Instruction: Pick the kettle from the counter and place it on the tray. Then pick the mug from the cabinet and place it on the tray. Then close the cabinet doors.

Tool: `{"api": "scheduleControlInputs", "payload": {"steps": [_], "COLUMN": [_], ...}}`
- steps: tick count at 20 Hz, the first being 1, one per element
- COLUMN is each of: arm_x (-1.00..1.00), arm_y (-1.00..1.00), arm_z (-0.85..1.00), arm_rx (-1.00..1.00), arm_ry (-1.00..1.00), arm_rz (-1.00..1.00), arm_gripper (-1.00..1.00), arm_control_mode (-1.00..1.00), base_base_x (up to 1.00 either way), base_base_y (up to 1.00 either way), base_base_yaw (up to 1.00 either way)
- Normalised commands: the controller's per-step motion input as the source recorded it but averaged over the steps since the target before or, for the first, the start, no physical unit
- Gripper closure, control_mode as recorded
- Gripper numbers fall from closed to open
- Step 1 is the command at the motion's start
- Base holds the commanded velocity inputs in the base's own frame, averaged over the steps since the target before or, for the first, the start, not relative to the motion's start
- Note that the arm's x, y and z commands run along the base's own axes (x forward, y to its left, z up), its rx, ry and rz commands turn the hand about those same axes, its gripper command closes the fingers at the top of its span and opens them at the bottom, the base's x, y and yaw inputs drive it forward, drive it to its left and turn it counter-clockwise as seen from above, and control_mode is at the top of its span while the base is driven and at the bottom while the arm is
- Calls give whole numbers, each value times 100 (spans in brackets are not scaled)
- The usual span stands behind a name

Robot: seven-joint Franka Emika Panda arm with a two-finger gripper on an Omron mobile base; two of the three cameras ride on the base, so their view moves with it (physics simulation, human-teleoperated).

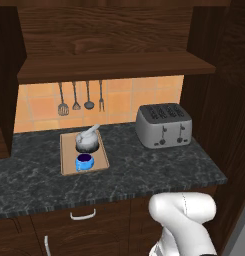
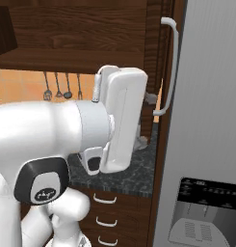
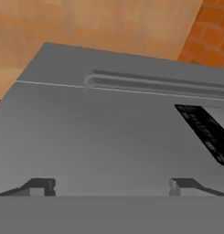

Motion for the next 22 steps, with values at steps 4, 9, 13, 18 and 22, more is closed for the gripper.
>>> {"api": "scheduleControlInputs", "payload": {"steps": [4,9,13,18,22], "arm_x": [16,29,50,43,47], "arm_y": [-52,-35,-14,-2,0], "arm_z": [-14,-17,-5,-1,-1], "arm_rx": [-8,-4,0,0,0], "arm_ry": [1,11,10,0,0], "arm_rz": [13,16,24,29,29], "arm_gripper": [-100,-100,-100,-100,-100], "arm_control_mode": [-100,-100,-100,-100,-100], "base_base_x": [0,0,0,0,0], "base_base_y": [0,0,0,0,0], "base_base_yaw": [0,0,0,0,0]}}
